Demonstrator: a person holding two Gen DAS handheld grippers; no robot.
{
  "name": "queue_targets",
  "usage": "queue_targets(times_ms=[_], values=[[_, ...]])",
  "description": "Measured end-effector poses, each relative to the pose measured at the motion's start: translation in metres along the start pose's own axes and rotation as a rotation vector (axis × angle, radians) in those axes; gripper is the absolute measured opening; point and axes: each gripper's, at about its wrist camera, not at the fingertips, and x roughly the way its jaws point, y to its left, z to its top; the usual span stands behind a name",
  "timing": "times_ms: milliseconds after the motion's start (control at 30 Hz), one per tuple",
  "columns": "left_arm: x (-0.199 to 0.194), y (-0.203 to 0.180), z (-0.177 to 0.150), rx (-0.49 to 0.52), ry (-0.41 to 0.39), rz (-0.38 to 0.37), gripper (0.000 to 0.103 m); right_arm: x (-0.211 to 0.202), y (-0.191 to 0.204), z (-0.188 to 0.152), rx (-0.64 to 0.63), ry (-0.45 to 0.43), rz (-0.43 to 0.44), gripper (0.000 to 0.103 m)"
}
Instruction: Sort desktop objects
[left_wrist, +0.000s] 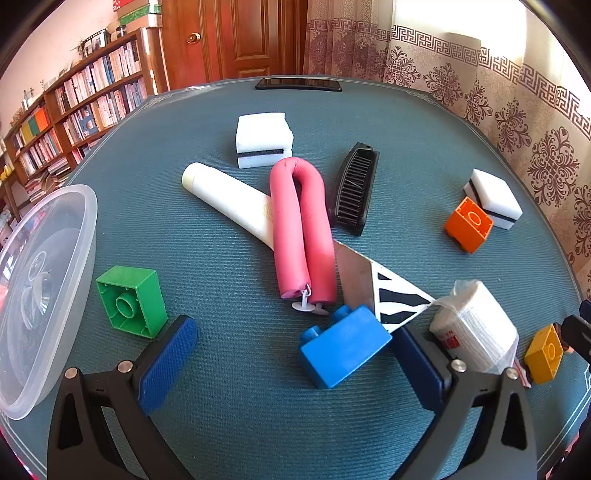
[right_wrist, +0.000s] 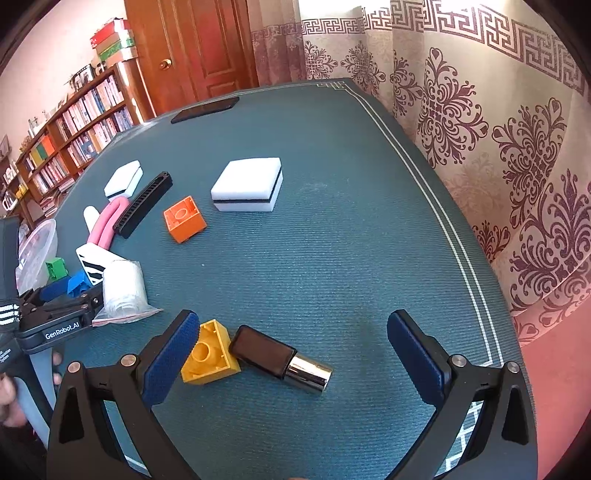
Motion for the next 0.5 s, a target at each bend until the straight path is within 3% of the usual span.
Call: queue_targets(times_ms=[333,500], values=[[-0.003,0.004,-0.002,0.005,0.011,-0.014,0.103,-0.015,-0.003,-0.013,-0.030,-0.024,0.058,0.103],[-0.017,0.016,-0.013,-0.025,-0.037,-0.055,0.103,-0.016,-0.012,-0.017,-0.006,-0.023,0.061,0.103]])
